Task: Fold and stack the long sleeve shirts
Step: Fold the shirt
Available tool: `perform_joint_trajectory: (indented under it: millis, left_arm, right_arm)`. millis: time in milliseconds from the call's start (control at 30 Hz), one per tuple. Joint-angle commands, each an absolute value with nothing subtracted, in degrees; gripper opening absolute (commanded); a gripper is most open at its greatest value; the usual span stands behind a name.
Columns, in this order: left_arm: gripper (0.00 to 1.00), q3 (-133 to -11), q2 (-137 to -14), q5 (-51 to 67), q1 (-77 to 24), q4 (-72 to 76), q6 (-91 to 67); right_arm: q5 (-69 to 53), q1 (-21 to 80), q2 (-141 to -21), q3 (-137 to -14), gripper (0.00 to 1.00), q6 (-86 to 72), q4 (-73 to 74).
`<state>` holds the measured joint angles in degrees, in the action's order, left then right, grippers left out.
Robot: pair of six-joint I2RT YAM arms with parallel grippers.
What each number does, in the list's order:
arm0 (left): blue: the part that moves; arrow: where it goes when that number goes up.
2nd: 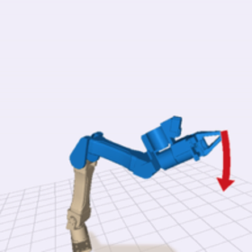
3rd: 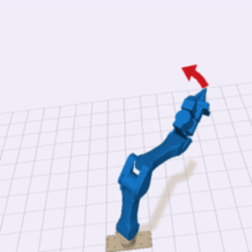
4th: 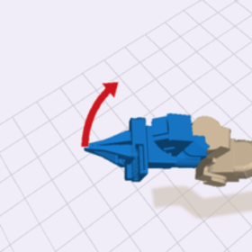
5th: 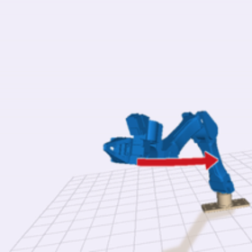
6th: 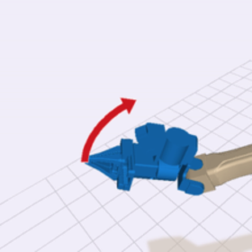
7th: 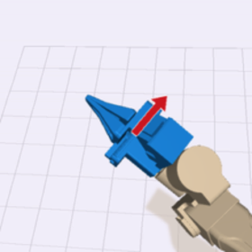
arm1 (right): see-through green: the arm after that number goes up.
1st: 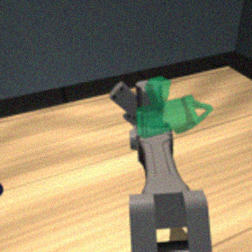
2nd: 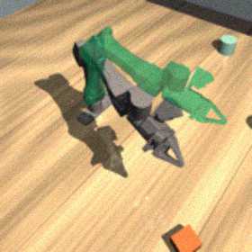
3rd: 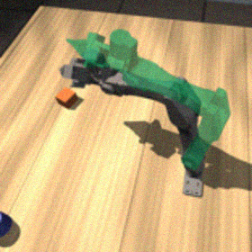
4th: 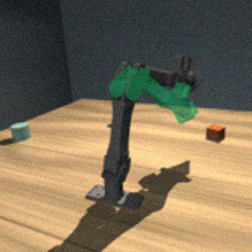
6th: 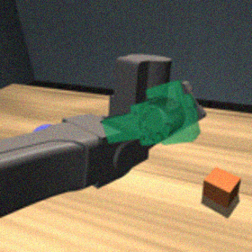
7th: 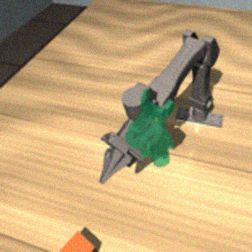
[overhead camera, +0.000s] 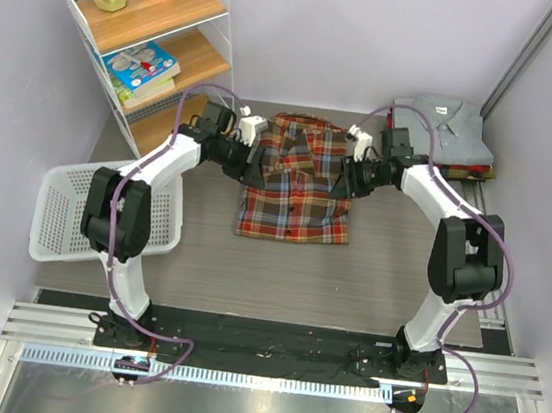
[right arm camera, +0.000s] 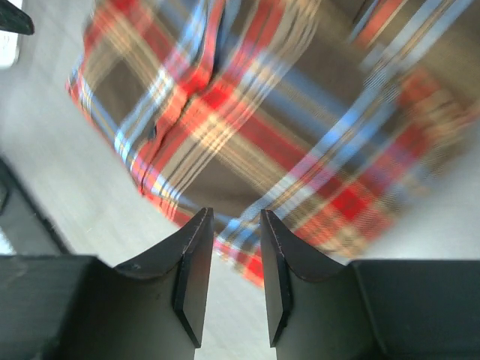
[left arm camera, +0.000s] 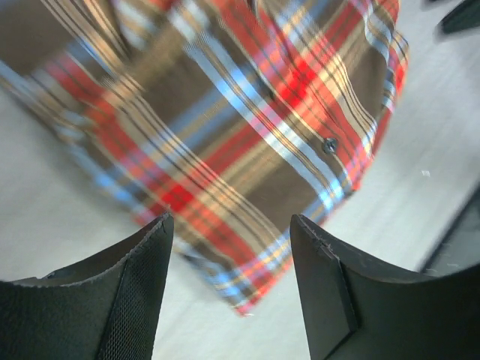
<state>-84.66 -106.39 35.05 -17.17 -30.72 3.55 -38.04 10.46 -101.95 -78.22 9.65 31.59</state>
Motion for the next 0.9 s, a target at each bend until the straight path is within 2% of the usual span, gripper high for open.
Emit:
perform_joint_trajectory:
  millis: [0, 100, 267, 500, 567, 700, 800, 867]
  left_arm:
    - [0.64, -81.92, -110.63, 36.93, -16.96, -29.53, -6.32]
    - [0.62, -82.26, -115.2, 32.72, -16.7, -29.71, -7.12]
    - [0.54, -80.34, -117.86, 31.28, -16.61, -30.59, -7.47]
    - [0.46, -66.2, -108.03, 36.47, -19.68, -29.53, -7.99]
    - [0.47, -61.71, -103.22, 38.66, -19.69, -28.92, -7.91]
    - [0.57, -59.68, -94.93, 38.24, -19.42, -28.21, -2.04]
    - [0.62, -64.41, -93.34, 36.74, -19.51, -29.79, 5.15]
    - [0.64, -69.75, -94.91, 36.82, -19.51, -32.77, 8.16]
  right_arm:
    - [-39.21, 10.81, -106.25, -75.59, 0.37, 4.75, 30.15]
    - [-36.4, 10.64, -111.35, -75.59, 0.36, 5.27, 29.44]
    - [-34.19, 10.63, -114.43, -73.57, 0.35, 5.19, 29.79]
    - [-37.08, 11.95, -103.92, -62.43, 0.36, 6.06, 32.16]
    - [-40.84, 12.13, -99.6, -60.22, 0.41, 6.5, 33.92]
    - [-41.75, 11.6, -90.54, -59.32, 0.47, 7.29, 36.3]
    - [-37.03, 11.34, -87.45, -61.95, 0.48, 9.66, 36.04]
    - [-34.38, 10.9, -89.64, -63.62, 0.48, 10.98, 35.6]
